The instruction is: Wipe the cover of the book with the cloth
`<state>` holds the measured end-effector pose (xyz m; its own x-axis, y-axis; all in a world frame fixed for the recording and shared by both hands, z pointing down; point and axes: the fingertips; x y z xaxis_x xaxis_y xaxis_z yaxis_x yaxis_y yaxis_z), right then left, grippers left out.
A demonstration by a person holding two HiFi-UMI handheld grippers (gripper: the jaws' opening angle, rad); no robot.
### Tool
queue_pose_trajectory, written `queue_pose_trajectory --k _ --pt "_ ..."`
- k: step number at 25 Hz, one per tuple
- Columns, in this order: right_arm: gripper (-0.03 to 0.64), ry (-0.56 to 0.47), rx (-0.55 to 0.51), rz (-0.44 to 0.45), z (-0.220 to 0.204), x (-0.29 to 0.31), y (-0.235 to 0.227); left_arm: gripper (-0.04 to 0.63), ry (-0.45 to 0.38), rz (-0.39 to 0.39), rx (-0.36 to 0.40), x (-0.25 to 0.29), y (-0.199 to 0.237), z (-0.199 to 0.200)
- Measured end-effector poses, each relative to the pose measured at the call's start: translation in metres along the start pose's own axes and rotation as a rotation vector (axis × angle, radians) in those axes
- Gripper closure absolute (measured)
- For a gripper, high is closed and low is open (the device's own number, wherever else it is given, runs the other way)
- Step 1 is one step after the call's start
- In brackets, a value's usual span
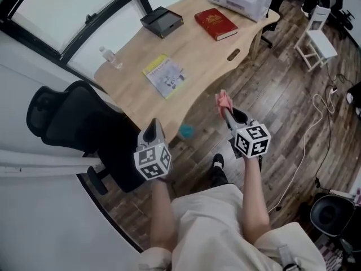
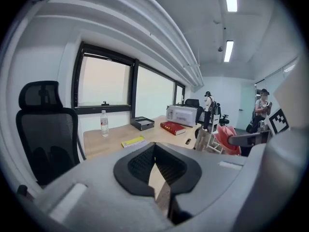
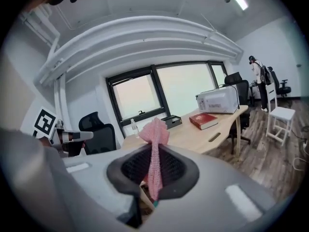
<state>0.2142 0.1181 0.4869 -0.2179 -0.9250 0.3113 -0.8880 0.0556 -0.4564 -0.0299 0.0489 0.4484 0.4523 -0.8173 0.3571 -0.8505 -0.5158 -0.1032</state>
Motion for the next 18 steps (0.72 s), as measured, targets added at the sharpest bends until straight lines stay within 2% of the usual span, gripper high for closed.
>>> queue_pose_trajectory --k 3,6,9,14,18 --pt "0.586 0.035 -0.015 0.038 0.010 0.015 -0.023 0.589 -0.004 0.041 -0.029 0.020 0.002 0.011" --pt "0.586 0.099 -0.096 0.082 0.014 0.032 -0.033 0.589 -0.002 0.076 -0.045 0.034 0.007 0.017" --pt "0.586 0.138 -0.202 0.130 0.021 0.055 -0.032 0.589 0.035 0.094 -0.049 0.047 0.015 0.012" --pt "0.586 0.190 -0.494 0.172 0.030 0.104 -0.032 0.589 0.129 0.056 -0.053 0.085 0.015 -0.018" --pt "0.586 0.235 -0.620 0.253 0.044 0.146 -0.030 0.589 0.146 0.004 -0.048 0.113 0.021 -0.029"
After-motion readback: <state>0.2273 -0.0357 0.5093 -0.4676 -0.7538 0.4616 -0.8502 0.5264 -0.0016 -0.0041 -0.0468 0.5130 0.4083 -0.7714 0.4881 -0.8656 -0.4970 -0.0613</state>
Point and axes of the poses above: the fingertips, and each gripper's own axes: x forward along the fingers, y to its left, z out of its top, and after that the axes turned 10 degrees about x, right-handed
